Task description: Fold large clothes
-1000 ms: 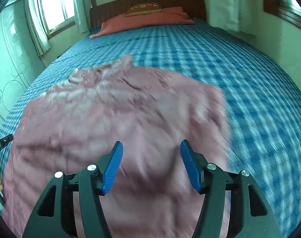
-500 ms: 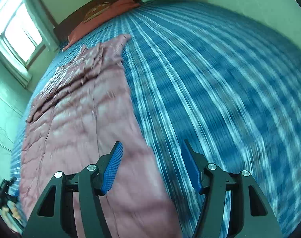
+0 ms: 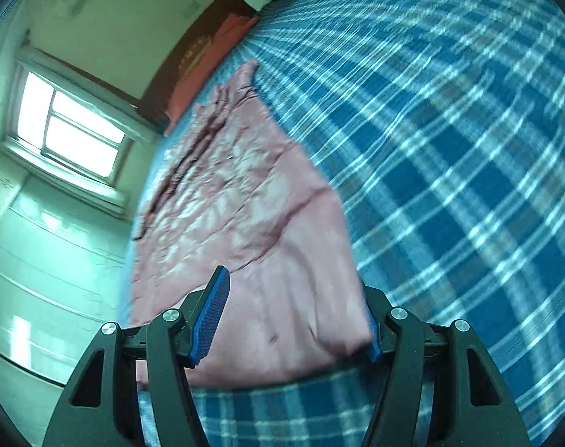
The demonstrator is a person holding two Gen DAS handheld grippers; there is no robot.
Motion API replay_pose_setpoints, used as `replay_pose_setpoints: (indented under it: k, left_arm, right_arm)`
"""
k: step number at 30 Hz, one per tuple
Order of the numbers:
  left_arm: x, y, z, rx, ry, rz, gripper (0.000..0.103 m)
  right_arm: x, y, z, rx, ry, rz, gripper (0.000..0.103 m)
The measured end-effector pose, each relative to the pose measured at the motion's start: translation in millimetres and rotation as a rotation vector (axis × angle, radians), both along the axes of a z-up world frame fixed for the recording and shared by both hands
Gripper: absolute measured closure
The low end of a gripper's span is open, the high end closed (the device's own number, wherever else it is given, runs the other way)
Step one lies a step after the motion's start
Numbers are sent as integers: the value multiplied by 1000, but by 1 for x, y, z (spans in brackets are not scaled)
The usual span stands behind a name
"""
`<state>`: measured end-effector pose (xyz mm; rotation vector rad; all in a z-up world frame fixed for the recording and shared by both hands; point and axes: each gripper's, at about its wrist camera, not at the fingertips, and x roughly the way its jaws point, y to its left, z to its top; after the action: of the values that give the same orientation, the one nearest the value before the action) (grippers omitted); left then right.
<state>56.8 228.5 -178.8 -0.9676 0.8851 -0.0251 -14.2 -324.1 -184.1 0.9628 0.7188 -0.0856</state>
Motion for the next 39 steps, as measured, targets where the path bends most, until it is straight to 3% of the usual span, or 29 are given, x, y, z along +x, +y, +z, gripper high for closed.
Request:
replay_pose_setpoints:
  k: [6,15,20,24,31,35,39]
  left_arm:
    - [-6,-7,-3,-77,-15,7,28]
    - [9,-14,-4,-113,-12,23,28]
    - [-13,13,2,-98,-5,129,28]
    - [-7,24,-5,-107,-10,149,28]
    - [20,6,-9,-110,-49,61,28]
    - [11,-12,-9,-187,-71,-5,29]
    - [22,-15,-15,-168,-60,12,29]
  right_arm:
    - [2,20,0,-11,-27,31,40]
    - [22,28,0,0,-45,37,40]
    - [17,22,-1,5,-52,25,40]
    - [17,22,-6,3,-44,29,40]
    - [13,23,-4,-4,-51,26,40]
    - [13,23,-4,-3,-51,31,40]
    - [15,30,-1,-23,-58,50,40]
